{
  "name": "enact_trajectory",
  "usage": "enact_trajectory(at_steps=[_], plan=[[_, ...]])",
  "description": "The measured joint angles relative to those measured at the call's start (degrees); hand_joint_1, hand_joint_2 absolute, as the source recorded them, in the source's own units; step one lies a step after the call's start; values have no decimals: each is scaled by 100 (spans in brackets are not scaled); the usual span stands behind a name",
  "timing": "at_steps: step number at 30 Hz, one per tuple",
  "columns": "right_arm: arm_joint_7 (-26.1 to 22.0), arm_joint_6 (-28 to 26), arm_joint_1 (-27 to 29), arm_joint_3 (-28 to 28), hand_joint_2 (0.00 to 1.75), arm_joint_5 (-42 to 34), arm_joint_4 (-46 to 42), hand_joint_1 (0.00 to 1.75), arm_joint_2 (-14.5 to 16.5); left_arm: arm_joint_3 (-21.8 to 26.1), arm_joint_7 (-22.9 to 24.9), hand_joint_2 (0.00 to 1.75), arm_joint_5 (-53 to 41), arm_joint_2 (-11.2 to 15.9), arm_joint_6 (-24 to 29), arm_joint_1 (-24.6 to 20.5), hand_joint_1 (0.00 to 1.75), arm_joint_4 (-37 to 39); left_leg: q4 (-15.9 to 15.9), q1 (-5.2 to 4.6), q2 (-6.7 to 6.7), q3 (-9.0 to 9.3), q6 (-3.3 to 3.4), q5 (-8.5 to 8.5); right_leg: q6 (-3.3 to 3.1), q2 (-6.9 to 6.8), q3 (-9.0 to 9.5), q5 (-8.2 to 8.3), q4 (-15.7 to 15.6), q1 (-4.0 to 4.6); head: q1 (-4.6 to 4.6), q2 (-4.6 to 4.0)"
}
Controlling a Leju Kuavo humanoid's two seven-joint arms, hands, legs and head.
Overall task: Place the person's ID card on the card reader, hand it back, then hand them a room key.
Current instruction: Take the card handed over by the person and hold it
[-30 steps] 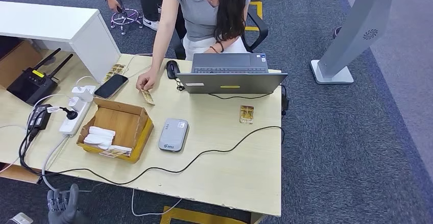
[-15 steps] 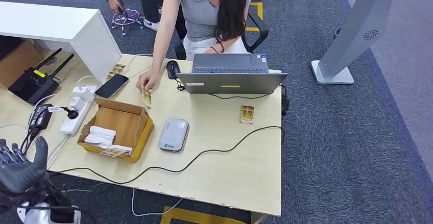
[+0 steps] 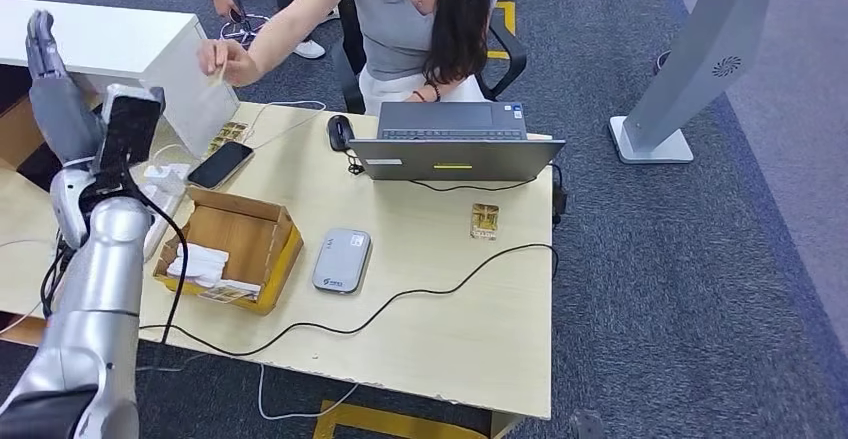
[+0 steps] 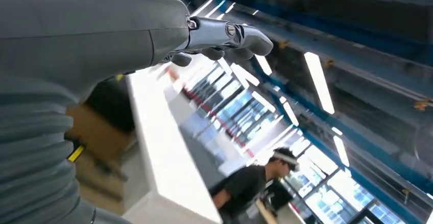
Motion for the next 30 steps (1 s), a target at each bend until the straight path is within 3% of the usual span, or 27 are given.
enact_trajectory(at_steps=[5,9,15,29,30], plan=[[99,61,-91,97,0,161,2,0,35,-1041,945,175,-1898,117,-13,-1677,0,1578,0,-4,11,-22,7,15,7,12,-16,24,0,0,0,0],[116,75,-110,131,0,192,3,0,55,-1603,1195,175,-2319,122,-85,-2385,0,2277,0,-12,22,-22,8,16,10,21,-19,28,0,-6,1,0],[116,84,-115,152,0,196,7,0,63,-1924,1266,175,-2391,125,-115,-2674,0,2709,-2,-11,18,-24,8,16,9,18,-21,27,0,-7,1,0],[115,92,-115,156,0,198,9,0,63,-2046,1305,175,-2397,149,-95,-2705,0,2960,-2,-11,17,-25,8,16,10,17,-20,27,0,-7,1,0],[115,93,-115,156,0,198,9,0,63,-2047,1305,175,-2397,150,-91,-2705,9,2970,-2,-11,17,-25,8,16,10,17,-20,27,0,-7,2,0]])
